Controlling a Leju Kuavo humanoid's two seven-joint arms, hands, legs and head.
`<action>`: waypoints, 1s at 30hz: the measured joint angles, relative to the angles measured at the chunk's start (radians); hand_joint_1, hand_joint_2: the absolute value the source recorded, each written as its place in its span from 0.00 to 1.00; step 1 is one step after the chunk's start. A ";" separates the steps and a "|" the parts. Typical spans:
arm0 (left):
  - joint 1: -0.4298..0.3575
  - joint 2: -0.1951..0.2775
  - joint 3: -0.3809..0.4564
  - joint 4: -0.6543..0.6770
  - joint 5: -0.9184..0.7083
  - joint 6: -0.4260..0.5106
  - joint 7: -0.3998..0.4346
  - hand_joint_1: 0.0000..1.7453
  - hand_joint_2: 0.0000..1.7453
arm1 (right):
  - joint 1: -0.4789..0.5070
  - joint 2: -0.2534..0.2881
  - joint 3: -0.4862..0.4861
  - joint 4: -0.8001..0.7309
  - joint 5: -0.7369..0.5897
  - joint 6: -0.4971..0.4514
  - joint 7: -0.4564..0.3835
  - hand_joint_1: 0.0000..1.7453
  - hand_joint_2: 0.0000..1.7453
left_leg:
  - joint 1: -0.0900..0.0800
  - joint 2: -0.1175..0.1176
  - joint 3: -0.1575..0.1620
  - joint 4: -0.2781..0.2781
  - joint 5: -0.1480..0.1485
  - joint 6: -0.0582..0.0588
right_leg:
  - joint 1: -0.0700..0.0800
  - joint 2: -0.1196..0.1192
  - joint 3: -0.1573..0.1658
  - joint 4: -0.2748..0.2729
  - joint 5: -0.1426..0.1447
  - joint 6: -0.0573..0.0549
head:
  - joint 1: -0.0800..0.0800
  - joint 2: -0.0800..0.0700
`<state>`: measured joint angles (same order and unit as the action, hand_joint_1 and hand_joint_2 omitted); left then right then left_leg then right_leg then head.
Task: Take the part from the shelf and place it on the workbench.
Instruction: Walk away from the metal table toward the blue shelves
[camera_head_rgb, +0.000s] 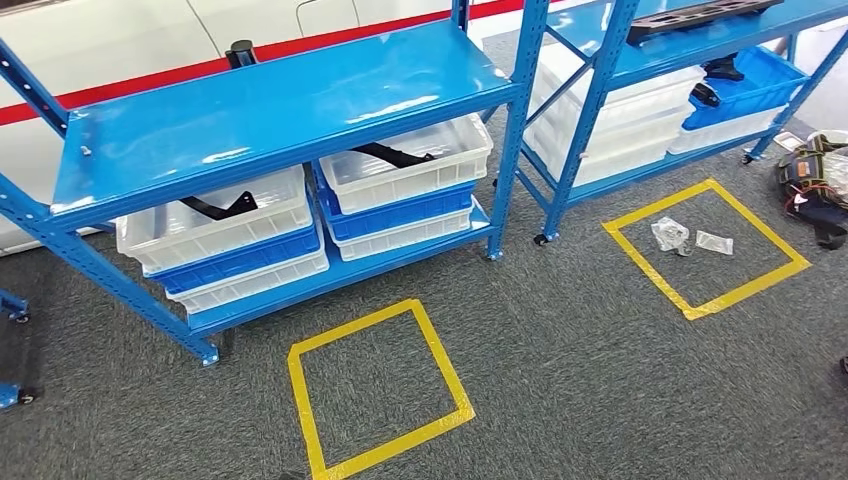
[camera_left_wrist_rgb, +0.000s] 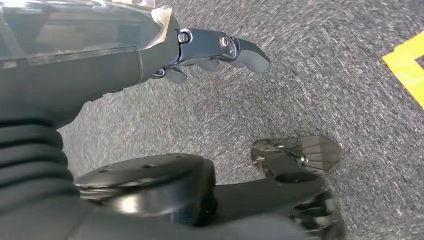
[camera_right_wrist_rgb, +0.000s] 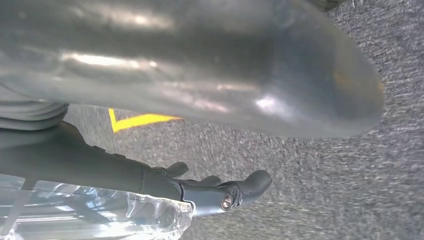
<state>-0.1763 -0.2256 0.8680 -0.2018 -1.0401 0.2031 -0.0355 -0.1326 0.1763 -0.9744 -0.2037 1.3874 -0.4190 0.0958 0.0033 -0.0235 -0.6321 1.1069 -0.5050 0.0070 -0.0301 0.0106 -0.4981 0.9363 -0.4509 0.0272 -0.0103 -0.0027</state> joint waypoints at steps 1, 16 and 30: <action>0.000 0.000 0.000 0.000 0.000 0.000 0.000 0.00 1.00 | 0.000 0.000 0.000 0.000 -0.001 0.000 0.000 0.00 0.00 | 0.001 0.010 -0.037 0.075 -0.033 -0.003 | 0.002 -0.014 -0.001 0.000 -0.001 -0.002 | -0.002 0.000; -0.010 0.002 -0.004 0.000 -0.009 -0.004 0.005 0.00 1.00 | 0.000 0.001 -0.007 0.000 -0.033 -0.002 -0.018 0.00 0.00 | -0.017 0.041 0.120 -0.215 0.102 0.058 | 0.020 -0.024 -0.077 0.203 -0.114 0.003 | 0.003 0.000; 0.000 0.004 -0.004 0.000 -0.011 -0.006 0.004 0.00 1.00 | 0.002 -0.003 -0.011 0.000 -0.035 0.001 -0.027 0.00 0.00 | -0.006 -0.011 0.040 -0.062 0.020 0.004 | 0.000 0.006 0.010 -0.019 0.009 -0.005 | -0.003 0.000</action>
<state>-0.1765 -0.2215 0.8639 -0.2020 -1.0510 0.1967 -0.0313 -0.1306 0.1733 -0.9851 -0.2041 1.3525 -0.4177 0.0686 -0.0025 -0.0348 -0.5922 1.0450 -0.4853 0.0110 -0.0305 0.0169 -0.4883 0.9175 -0.4417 0.0222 -0.0137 -0.0027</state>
